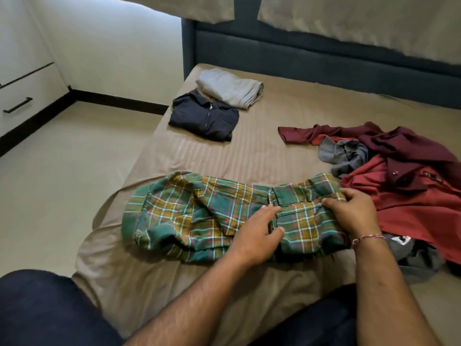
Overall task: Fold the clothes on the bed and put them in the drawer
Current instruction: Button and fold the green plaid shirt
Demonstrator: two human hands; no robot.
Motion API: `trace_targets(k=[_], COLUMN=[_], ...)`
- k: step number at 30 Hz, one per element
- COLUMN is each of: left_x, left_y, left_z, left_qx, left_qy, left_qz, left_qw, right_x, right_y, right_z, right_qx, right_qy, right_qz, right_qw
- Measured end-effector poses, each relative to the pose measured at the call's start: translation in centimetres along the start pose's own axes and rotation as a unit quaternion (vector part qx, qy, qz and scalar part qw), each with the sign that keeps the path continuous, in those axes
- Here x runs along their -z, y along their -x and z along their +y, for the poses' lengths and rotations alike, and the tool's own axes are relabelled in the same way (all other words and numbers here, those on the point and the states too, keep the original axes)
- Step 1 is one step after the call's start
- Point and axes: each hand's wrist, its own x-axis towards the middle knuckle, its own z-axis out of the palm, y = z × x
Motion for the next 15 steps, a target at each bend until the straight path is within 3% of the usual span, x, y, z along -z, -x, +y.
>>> trace_targets(k=[3, 6, 10, 13, 15], left_x=[2.1, 4.2, 4.7, 3.7, 2.8], left_y=[0.8, 1.4, 1.6, 0.5, -0.4], left_z=[-1.7, -3.6, -3.9, -4.1, -4.5], left_qx=[0.018, 0.073, 0.109, 0.156, 0.176], left_qy=[-0.003, 0.073, 0.194, 0.3, 0.343], left_qz=[0.047, 0.104, 0.148, 0.176, 0.177], left_qw=[0.999, 0.989, 0.964, 0.925, 0.906], right_x=[-1.0, -3.5, -8.6, -11.6, -11.3], right_y=[2.0, 4.5, 7.6, 8.8, 8.6], right_z=[-3.2, -6.4, -8.6, -8.0, -7.4], right_qx=[0.059, 0.108, 0.205, 0.236, 0.222], right_qy=[0.03, 0.079, 0.221, 0.302, 0.275], right_qz=[-0.001, -0.051, -0.091, -0.154, -0.153], right_qw=[0.998, 0.99, 0.949, 0.911, 0.923])
